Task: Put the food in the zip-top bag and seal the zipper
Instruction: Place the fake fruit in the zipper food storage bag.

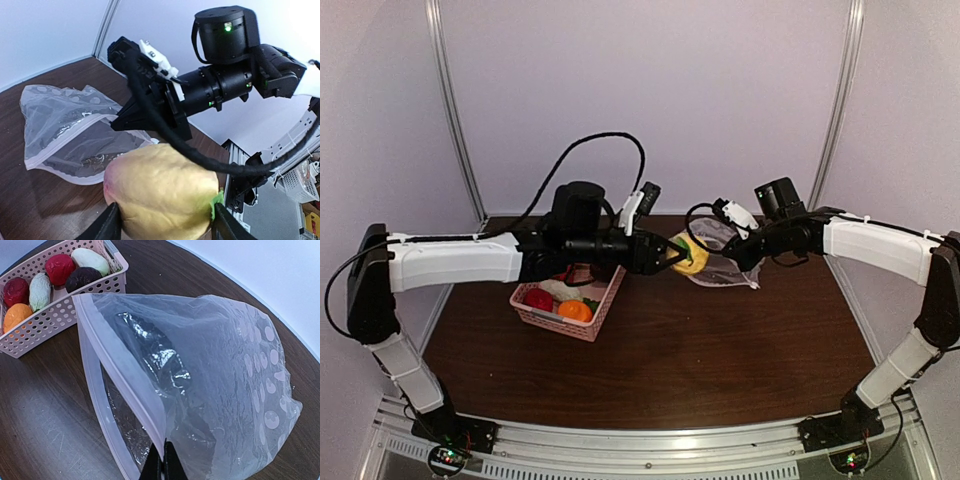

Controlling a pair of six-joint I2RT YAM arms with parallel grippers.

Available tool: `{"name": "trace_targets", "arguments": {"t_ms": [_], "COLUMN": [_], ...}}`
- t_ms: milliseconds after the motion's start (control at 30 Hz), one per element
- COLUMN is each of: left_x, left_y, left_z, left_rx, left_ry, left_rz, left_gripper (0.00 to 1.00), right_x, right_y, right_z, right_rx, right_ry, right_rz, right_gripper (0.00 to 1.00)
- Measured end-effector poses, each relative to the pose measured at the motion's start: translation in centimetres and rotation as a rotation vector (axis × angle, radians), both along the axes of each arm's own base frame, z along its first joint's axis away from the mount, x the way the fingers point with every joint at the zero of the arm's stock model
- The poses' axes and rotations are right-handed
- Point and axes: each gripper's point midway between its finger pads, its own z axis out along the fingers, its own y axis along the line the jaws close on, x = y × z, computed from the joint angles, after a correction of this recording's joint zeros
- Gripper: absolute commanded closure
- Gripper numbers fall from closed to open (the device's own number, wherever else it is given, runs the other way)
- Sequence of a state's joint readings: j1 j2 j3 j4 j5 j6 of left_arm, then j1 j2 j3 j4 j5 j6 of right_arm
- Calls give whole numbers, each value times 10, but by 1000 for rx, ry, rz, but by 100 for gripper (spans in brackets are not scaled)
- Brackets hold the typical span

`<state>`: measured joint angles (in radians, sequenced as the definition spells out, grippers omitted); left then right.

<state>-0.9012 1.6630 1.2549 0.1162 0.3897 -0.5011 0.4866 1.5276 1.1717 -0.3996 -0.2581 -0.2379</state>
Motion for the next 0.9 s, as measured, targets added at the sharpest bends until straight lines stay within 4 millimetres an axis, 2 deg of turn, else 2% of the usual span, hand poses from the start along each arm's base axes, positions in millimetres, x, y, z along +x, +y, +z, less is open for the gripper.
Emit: {"name": "trace_targets", "arguments": {"t_ms": [100, 300, 433, 533, 800, 867, 900], "left_x": [11, 37, 46, 60, 102, 111, 114], "left_y": [-16, -37, -43, -45, -60, -66, -69], "left_z": [-14, -60, -73, -76, -58, -56, -56], "left_rx": [-30, -27, -43, -47, -63, -58, -57], "left_ry": [39, 80, 101, 112, 120, 134, 142], "left_rz": [18, 122, 181, 247, 402, 425, 436], "left_gripper": [68, 68, 68, 68, 68, 64, 59], "right_x": [-3, -6, -8, -12, -27, -30, -31], "right_y": [4, 6, 6, 10, 25, 27, 28], "right_z": [0, 3, 11, 19, 31, 34, 36], "right_rx": [28, 102, 147, 180, 264, 279, 288], "right_ry": [19, 64, 74, 72, 103, 106, 108], "right_rz": [12, 15, 26, 49, 149, 164, 171], "right_gripper": [100, 100, 100, 100, 100, 100, 100]}}
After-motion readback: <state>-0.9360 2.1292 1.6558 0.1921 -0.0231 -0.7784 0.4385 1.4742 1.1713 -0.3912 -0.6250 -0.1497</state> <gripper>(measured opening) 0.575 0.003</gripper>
